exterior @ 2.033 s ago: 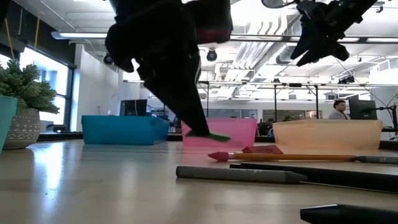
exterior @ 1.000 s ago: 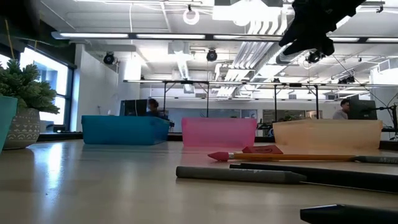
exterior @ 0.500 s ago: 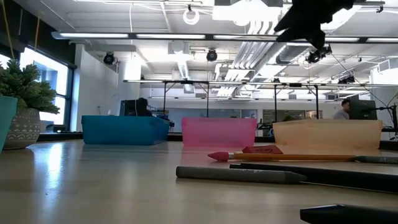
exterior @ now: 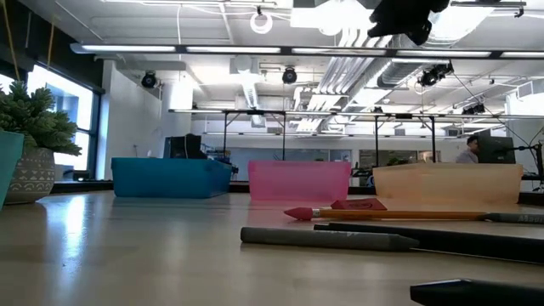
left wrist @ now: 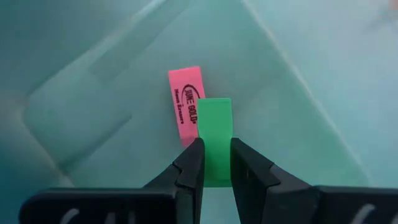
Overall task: Sort crayons/erasers/pens/pencils in bins
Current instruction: Put the green eraser into the green bin, then put the orange pencil into the orange bin
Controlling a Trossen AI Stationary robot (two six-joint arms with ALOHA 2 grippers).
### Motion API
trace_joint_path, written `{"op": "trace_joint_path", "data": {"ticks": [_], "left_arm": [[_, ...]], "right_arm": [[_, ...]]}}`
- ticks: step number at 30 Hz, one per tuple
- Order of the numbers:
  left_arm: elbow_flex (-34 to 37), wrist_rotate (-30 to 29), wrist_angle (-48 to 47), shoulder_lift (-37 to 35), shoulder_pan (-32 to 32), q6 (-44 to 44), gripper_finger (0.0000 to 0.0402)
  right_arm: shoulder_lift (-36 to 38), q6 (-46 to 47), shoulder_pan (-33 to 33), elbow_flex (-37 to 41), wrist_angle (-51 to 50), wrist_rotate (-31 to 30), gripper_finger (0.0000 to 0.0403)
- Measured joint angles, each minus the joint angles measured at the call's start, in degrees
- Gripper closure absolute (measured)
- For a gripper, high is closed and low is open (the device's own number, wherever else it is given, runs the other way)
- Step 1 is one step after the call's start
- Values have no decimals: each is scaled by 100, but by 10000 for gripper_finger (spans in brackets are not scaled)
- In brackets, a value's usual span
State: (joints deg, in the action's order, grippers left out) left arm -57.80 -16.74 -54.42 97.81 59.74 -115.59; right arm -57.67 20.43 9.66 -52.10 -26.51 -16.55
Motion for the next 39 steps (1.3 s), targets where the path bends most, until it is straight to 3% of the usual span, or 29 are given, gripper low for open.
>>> {"op": "trace_joint_path", "data": {"ticks": [8, 15, 30, 34, 39], "left_arm": [[151, 260, 272, 1, -4, -127, 351], [151, 438, 496, 1, -11, -147, 341], [148, 559, 531, -422, -12, -579, 208], [148, 419, 525, -781, -12, -579, 200], [148, -296, 510, -1277, -12, -577, 205]], "right_arm": [[-895, 10, 552, -468, -1225, 54, 274], [-1616, 111, 1027, -531, -1326, 216, 274], [-3122, 161, 1593, -531, -1093, 350, 274], [-3415, 181, 1588, -531, -1054, 349, 274], [-3690, 259, 1555, -531, -948, 578, 274]]}}
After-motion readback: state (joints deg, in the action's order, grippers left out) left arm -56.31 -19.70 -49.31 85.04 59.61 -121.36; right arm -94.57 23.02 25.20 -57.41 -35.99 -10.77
